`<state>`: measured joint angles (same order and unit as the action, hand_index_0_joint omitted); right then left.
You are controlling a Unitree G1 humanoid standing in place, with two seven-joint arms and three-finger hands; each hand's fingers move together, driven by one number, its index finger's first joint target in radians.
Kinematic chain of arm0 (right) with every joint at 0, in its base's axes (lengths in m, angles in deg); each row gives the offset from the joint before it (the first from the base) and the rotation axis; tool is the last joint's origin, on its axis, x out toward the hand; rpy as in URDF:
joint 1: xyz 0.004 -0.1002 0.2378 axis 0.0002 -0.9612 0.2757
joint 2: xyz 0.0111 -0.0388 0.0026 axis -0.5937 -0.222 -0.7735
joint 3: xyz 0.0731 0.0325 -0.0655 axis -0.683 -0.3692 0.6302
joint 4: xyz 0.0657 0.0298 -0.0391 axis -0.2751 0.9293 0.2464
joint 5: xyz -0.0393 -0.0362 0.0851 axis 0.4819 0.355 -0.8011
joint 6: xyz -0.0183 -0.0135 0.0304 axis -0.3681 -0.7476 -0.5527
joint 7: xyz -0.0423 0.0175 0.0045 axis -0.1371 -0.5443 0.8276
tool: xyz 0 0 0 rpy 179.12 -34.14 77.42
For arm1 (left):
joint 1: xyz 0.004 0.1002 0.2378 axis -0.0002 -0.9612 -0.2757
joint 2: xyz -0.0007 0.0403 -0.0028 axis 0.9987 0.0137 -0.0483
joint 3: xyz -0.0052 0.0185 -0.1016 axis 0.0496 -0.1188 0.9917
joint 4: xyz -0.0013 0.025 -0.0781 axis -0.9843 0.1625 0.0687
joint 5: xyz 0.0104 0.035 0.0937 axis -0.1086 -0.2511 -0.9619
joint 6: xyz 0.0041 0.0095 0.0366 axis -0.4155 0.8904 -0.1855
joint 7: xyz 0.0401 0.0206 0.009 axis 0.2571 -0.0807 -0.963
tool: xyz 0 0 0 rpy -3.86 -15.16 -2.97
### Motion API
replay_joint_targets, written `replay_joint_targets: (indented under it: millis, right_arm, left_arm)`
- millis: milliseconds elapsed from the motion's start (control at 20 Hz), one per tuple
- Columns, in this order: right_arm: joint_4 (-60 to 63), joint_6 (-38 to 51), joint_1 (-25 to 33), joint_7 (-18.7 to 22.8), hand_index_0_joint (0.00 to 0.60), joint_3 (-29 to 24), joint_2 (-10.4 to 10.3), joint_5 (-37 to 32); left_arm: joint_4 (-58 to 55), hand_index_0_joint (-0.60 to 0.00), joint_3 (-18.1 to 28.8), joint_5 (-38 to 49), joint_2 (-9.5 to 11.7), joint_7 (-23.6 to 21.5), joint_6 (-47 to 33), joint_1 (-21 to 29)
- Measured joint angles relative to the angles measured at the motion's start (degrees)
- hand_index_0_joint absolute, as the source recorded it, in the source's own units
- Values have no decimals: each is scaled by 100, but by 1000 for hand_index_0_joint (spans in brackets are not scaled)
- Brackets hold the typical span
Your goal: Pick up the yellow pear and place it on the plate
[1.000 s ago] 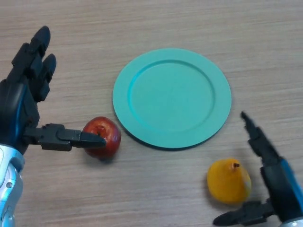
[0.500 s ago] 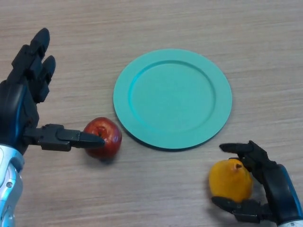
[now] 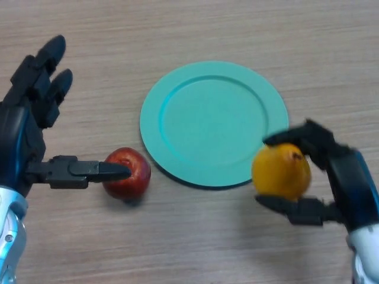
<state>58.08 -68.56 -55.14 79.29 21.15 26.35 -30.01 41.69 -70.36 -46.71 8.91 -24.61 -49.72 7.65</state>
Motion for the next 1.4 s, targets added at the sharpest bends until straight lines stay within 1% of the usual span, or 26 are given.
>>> replay_joint_targets:
  millis: [50, 100, 150, 200, 250, 300, 350, 500, 550, 600, 650, 700, 750, 800, 850, 900, 950, 1000, 1050, 1100, 1150, 1250, 1400]
  right_arm:
    - [13, 0, 94, -4, 600, 1, 0, 0]
    - [133, 1, 206, -35, 600, 23, 0, 0]
    - [560, 8, 586, -114, 600, 47, 0, -4]
    - [885, -7, 946, -144, 600, 56, 2, -29]
    - [982, 0, 1145, -139, 600, 73, 2, -172]
    - [1241, 83, 1472, -95, 600, 233, 3, -241]
    - [1601, 242, 1688, -18, 600, 439, 2, -509]
    - [2775, 534, 2249, 212, 600, 941, 1, -524]
    - [3042, 550, 2383, 344, 600, 977, 0, -526]
    - [3145, 585, 2449, 423, 600, 978, 0, -528]
    - [3453, 773, 2613, 669, 600, 1009, 0, -542]
    - [3840, 966, 2795, 947, 600, 1082, 2, -544]
    - [4646, 1236, 3125, 1395, 600, 1254, -2, -569]
    - [5182, 1314, 3336, 1687, 600, 1386, -1, -539]
    - [5371, 1221, 3368, 1717, 600, 1385, 2, -497]
    - [5434, 1187, 3373, 1713, 600, 1383, -1, -59]
    - [5565, 1187, 3378, 1644, 550, 1382, -1, 531]
    - [5576, 1204, 3378, 1618, 450, 1365, -4, 568]
    - [5580, 1204, 3378, 1611, 338, 1360, -4, 583]
    - [5583, 1204, 3378, 1604, 262, 1360, -4, 583]
    - [5585, 1204, 3378, 1579, 150, 1360, -4, 583]
    - [5556, 1204, 3372, 1487, 0, 1304, -4, 574]
    - [4953, 1179, 3251, 1106, 0, 983, -5, 515]
  left_arm:
    - [-1, -200, 12, 1, 0, -1, 0, -15]
    - [-8, -100, 50, -1, 0, -6, 0, -42]
    - [-77, 0, 60, -2, 0, -15, 0, -83]
    - [-161, 0, 42, 19, -5, -12, 0, -105]
    - [-244, 0, 53, 53, -7, -10, -4, -127]
    - [-322, 0, 154, 54, -5, -10, -4, -168]
    - [-374, 0, 259, 56, -4, -10, -4, -206]
    - [-412, 0, 399, 54, -3, -13, -4, -326]
    - [-430, -150, 399, 54, -9, -12, -4, -342]
    - [-439, -250, 436, 55, -9, -12, -4, -353]
    - [-447, -400, 496, 55, -9, -13, -4, -358]
    - [-460, -500, 500, 56, -9, -13, -4, -363]
    - [-489, -600, 490, 89, -9, -11, -4, -375]
    - [-511, -600, 488, 121, -9, -9, -4, -382]
    - [-525, -600, 503, 121, -9, -9, -4, -394]
    - [-524, -600, 511, 120, -9, -10, -4, -397]
    - [-524, -600, 506, 121, -9, -9, -4, -394]
    - [-523, -600, 504, 120, -9, -9, -4, -394]
    - [-523, -450, 503, 119, -9, -9, -4, -394]
    - [-523, -350, 503, 119, -9, -10, -4, -394]
    - [-521, -200, 503, 119, -9, -9, -4, -393]
    - [-460, 0, 501, 109, -9, -9, -30, -388]
    - [-331, 0, 495, 87, -9, -12, -87, -378]
